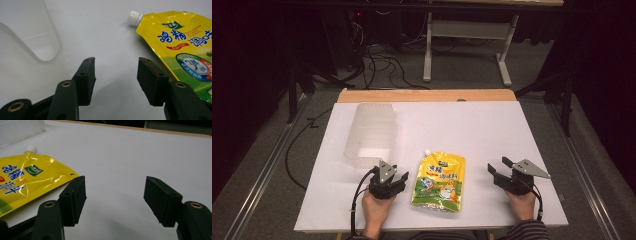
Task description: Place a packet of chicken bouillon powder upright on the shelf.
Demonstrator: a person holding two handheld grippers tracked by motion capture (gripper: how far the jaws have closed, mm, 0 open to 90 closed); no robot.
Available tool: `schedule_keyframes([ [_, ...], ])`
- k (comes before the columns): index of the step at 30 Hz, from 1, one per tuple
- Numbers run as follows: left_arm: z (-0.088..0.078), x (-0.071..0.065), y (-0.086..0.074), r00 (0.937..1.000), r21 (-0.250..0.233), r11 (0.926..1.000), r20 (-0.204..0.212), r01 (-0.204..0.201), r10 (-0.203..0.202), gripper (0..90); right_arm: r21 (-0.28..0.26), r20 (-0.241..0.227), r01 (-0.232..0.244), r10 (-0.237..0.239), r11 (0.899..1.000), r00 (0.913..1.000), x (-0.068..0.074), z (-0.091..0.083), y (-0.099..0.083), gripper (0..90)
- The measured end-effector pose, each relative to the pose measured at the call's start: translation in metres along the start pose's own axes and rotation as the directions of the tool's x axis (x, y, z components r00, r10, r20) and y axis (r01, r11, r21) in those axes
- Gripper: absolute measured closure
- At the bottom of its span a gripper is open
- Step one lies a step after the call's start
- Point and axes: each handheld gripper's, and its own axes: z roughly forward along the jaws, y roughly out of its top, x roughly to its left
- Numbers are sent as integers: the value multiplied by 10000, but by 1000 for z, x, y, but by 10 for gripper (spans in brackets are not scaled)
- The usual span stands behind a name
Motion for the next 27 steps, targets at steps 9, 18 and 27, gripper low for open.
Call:
schedule_keyframes([
  [9, 1, 0, 0, 10000, 47, 10000, 24, 50, -50, 458, -45, -71, 46, -46, 10000, 10000, 0, 0, 0, 340],
  [18, -1, 2, -1, 9998, -122, 9998, 132, 171, -169, 427, -26, 30, -47, 47, 10000, 10000, 0, 0, 0, 346],
  [27, -1, 1, 0, 10000, -168, 9998, 36, 69, -68, 428, -108, 24, -3, 3, 9999, 10000, 0, -1, 0, 345],
])
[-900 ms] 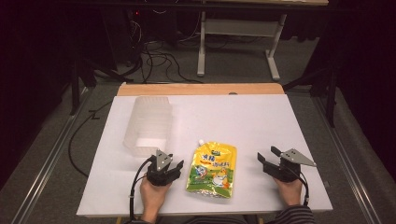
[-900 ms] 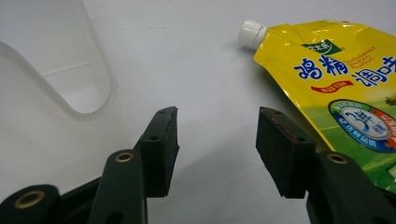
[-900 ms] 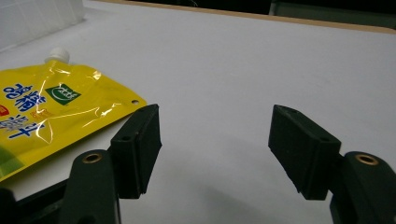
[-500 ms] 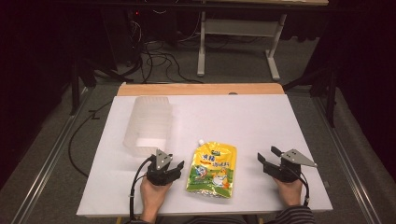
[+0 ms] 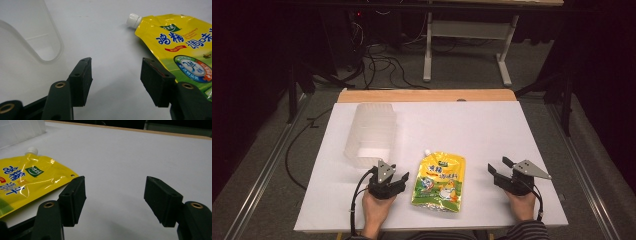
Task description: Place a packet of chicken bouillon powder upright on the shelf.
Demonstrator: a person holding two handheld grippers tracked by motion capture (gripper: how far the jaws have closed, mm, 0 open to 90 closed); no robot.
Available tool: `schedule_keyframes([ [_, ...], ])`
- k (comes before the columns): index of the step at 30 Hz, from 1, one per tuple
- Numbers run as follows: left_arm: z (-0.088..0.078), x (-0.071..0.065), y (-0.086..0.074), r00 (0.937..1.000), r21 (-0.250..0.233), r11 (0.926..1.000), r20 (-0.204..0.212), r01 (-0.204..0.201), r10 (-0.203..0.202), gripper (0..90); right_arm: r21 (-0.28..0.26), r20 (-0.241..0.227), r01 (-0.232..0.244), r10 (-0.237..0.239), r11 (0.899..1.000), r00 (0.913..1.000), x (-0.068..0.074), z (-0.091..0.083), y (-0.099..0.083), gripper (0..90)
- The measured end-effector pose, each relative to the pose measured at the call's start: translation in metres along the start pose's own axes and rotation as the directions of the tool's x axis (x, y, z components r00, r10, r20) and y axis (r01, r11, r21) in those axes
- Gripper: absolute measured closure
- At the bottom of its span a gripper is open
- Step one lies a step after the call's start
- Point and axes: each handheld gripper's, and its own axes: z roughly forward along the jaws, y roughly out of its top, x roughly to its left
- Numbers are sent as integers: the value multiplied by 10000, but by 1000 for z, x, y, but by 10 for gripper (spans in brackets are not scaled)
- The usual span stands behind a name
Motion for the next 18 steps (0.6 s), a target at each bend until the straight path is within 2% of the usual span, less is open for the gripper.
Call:
schedule_keyframes([
  [6, 0, 6, 1, 9990, 103, 9991, 119, 421, -422, 407, -12, -7, 77, -77, 10000, 10000, 0, 0, 0, 345],
  [8, -1, 6, 2, 9991, -3, 9992, 103, 406, -406, 403, -13, -2, 64, -64, 10000, 10000, 0, 0, 0, 345],
  [9, -3, 6, 4, 9980, -170, 9981, 239, 585, -580, 390, 35, 3, 47, -47, 10000, 10000, 0, 1, 0, 345],
  [12, -7, 6, 7, 9970, -224, 9975, 404, 670, -660, 368, 31, 42, 45, -45, 10000, 10000, 0, 0, 0, 345],
  [14, -8, 4, 13, 9958, -58, 9974, 567, 723, -718, 356, 27, 51, 38, -38, 10000, 10000, 0, 0, 0, 345],
  [15, -8, 3, 19, 9941, 300, 9963, 710, 802, -822, 345, 71, 46, -34, 34, 10000, 10000, 0, 1, 0, 345],
  [16, -8, 3, 19, 9941, 300, 9963, 710, 802, -822, 337, 71, 46, -34, 34, 10000, 10000, 0, 1, 0, 345],
  [17, -10, 1, 24, 9902, 370, 9949, 996, 943, -975, 335, 82, 34, -23, 22, 10000, 10000, 0, 1, 0, 346],
  [18, -11, 1, 26, 9886, 396, 9942, 1093, 1002, -1040, 333, 95, 53, 22, -22, 10000, 10000, 0, 1, 1, 346],
])
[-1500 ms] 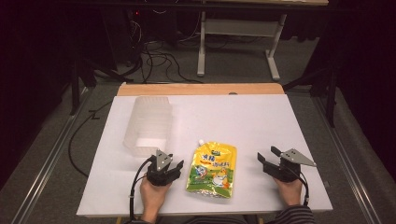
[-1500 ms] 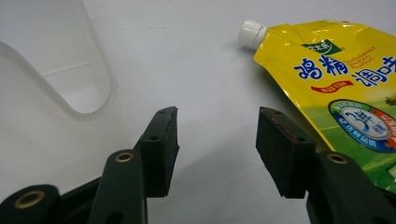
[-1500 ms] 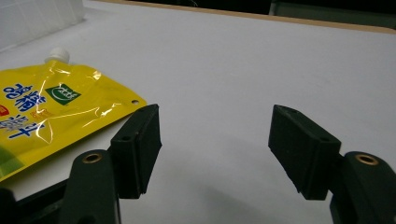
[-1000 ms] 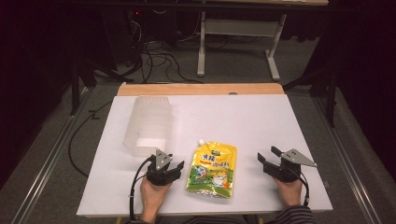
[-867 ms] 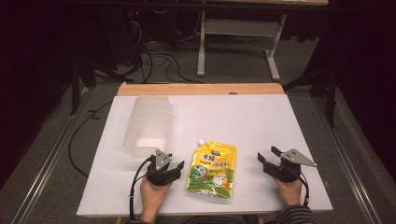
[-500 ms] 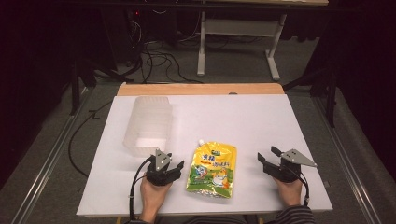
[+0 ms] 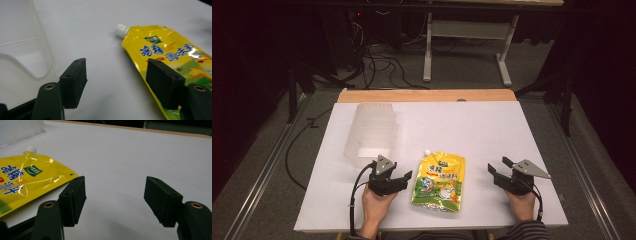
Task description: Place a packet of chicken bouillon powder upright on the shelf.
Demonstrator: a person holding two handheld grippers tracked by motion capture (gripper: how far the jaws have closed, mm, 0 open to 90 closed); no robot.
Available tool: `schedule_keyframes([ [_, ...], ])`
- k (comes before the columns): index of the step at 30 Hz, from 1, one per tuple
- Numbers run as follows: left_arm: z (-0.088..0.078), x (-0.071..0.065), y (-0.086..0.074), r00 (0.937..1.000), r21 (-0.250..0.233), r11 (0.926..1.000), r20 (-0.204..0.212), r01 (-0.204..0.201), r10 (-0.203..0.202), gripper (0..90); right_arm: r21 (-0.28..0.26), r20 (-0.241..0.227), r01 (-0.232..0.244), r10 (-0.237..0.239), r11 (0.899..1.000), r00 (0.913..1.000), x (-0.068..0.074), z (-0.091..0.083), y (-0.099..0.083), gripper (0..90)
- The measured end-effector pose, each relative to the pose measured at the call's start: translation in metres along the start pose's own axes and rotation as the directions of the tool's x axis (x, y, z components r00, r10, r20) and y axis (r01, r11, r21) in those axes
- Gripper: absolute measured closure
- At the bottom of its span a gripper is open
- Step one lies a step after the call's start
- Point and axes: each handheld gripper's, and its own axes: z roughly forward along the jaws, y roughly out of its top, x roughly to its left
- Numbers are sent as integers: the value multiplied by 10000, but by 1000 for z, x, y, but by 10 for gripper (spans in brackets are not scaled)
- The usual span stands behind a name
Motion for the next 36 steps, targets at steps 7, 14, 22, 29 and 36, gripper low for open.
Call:
schedule_keyframes([
  [7, 11, -12, 16, 9988, 509, 9983, 420, -290, 269, 314, 240, -4, -11, 11, 9997, 10000, 0, 2, 1, 349],
  [14, 35, -21, 23, 9966, 1154, 9933, 820, -72, -23, 286, 146, 60, -26, 25, 9999, 10000, 0, 1, 0, 349],
  [22, 58, -28, 26, 9962, 1722, 9842, 686, 403, -528, 262, 12, 218, 154, -154, 9999, 9996, 3, 0, 0, 342],
  [29, 69, -26, 26, 9953, 2258, 9722, 577, 624, -773, 230, 55, 192, 258, -259, 9997, 9995, 4, 0, 0, 340],
  [36, 74, -33, 23, 9985, 2384, 9707, 362, 311, -409, 206, 72, 191, 211, -212, 9998, 9996, 3, 0, 0, 342],
])
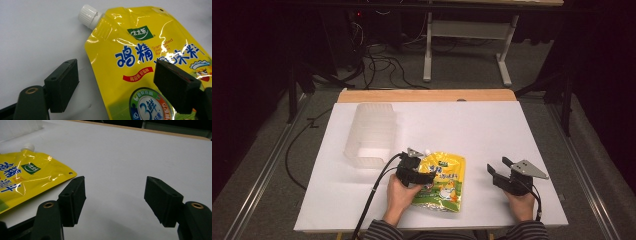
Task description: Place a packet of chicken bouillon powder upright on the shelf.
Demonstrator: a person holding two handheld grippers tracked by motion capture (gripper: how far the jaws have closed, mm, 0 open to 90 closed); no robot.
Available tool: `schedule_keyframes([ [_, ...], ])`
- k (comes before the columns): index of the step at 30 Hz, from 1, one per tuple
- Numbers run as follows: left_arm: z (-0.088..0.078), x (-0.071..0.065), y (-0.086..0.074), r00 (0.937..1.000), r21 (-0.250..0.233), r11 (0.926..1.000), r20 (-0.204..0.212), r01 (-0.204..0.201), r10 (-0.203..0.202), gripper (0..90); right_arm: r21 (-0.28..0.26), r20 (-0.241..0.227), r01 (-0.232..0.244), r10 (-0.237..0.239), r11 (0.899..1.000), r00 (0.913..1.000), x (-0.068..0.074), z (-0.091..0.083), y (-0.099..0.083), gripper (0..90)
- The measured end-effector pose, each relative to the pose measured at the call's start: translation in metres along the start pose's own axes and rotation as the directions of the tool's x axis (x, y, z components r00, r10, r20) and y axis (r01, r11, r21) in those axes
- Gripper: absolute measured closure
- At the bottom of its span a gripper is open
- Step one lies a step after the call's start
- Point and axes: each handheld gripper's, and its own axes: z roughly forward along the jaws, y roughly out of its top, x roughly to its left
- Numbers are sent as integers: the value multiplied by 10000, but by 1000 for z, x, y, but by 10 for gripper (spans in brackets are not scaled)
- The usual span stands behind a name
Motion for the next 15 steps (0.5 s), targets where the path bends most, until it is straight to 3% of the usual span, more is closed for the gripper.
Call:
schedule_keyframes([
  [3, 1, -6, -1, 9971, 98, 9984, -507, -557, 562, 253, 6, -13, 25, -25, 10000, 10000, 0, 0, 0, 343],
  [6, 1, -13, -1, 9912, 360, 9935, -737, -1080, 1104, 341, 70, -10, 22, -22, 10000, 10000, 0, 0, 0, 344],
  [7, 1, -13, -1, 9912, 360, 9935, -737, -1080, 1104, 362, 95, -13, 12, -12, 10000, 10000, 0, 1, 0, 344],
  [8, 2, -21, 0, 9827, 579, 9862, -932, -1551, 1600, 396, 110, -23, 58, -58, 9999, 10000, 0, 1, 0, 344],
  [10, 1, -23, 1, 9834, 641, 9850, -763, -1600, 1647, 506, 135, -32, 69, -68, 9999, 10000, 1, 1, 0, 344],
  [15, 1, -23, 4, 9831, 827, 9819, -533, -1704, 1751, 636, 137, -16, 65, -65, 9999, 10000, 1, 1, 0, 344],
])
